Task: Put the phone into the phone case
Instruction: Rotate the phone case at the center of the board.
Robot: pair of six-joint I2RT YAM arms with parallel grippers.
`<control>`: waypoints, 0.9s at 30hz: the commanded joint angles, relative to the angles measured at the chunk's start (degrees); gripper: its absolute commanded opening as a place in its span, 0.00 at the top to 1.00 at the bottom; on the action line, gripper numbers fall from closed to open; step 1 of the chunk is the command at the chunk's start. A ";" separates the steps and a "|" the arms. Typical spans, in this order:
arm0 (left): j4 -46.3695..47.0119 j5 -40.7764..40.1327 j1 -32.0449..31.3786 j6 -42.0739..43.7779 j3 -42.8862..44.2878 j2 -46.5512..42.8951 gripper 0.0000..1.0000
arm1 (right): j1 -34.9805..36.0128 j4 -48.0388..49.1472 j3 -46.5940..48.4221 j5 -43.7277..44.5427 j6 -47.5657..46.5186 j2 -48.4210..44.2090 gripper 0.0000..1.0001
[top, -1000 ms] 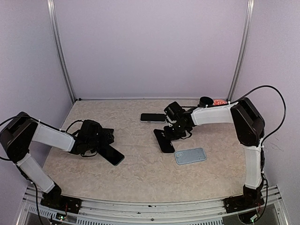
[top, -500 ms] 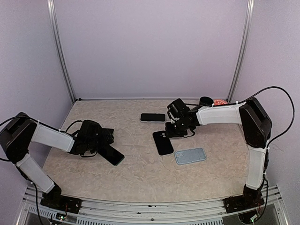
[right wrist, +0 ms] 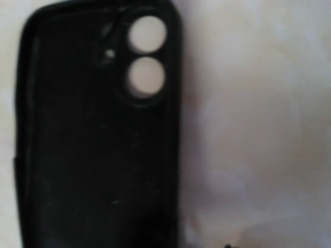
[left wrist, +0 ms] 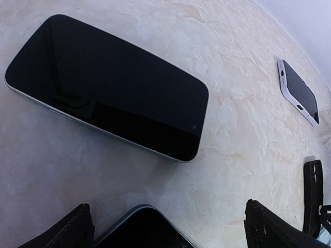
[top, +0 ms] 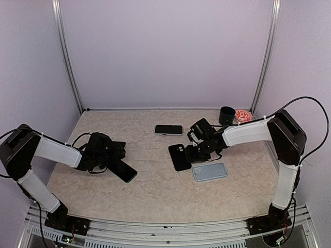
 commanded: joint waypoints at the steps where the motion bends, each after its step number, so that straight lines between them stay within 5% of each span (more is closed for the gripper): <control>1: -2.21 1.39 0.27 -0.75 -2.01 0.35 0.01 | 1.25 3.61 -2.35 -3.64 -0.27 -2.34 0.52; 19: -1.89 1.36 0.27 -1.27 -2.10 0.93 0.01 | 10.29 4.75 2.81 -7.57 0.19 2.73 0.51; 27: -1.95 1.04 0.66 -1.01 -3.16 -0.10 0.01 | 10.01 -4.15 8.42 1.10 -6.47 -2.12 0.54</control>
